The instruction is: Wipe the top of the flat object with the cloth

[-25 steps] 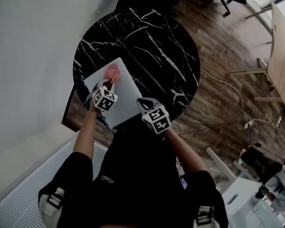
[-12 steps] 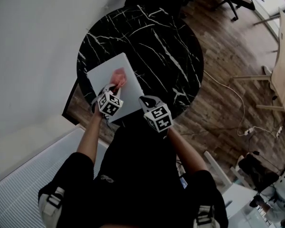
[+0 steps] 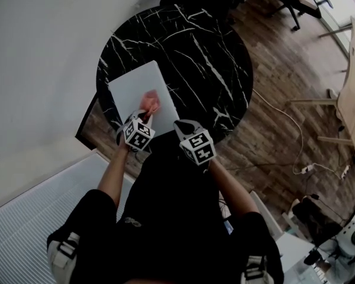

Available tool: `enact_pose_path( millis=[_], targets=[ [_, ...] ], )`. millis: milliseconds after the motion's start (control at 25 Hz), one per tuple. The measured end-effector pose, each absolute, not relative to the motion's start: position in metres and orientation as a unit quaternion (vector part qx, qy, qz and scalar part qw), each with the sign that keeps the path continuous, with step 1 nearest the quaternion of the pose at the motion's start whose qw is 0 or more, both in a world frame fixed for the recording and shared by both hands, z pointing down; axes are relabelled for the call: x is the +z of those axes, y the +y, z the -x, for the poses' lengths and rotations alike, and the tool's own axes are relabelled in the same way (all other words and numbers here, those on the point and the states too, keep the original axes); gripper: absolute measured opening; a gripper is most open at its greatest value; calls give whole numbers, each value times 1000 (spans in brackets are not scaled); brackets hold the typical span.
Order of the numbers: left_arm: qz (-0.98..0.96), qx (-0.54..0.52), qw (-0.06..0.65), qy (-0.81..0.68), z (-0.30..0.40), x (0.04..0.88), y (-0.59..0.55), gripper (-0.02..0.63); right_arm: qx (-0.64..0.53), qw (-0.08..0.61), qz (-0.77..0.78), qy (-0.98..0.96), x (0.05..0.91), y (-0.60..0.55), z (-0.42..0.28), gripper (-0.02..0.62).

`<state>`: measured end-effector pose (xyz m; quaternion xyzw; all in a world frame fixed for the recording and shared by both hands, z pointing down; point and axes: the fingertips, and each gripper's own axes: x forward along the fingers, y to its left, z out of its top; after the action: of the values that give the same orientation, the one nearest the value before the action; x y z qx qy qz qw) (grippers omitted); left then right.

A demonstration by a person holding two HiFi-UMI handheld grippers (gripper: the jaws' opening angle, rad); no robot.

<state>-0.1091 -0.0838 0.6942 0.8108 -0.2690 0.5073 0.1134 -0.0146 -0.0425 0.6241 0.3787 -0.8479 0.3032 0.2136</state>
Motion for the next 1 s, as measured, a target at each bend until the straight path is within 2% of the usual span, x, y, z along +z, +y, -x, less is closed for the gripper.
enact_pose_path(
  millis=[1000],
  targets=[
    [-798, 510, 130, -294, 92, 698, -11, 23, 299, 225, -325, -869, 633, 7, 13, -5]
  ],
)
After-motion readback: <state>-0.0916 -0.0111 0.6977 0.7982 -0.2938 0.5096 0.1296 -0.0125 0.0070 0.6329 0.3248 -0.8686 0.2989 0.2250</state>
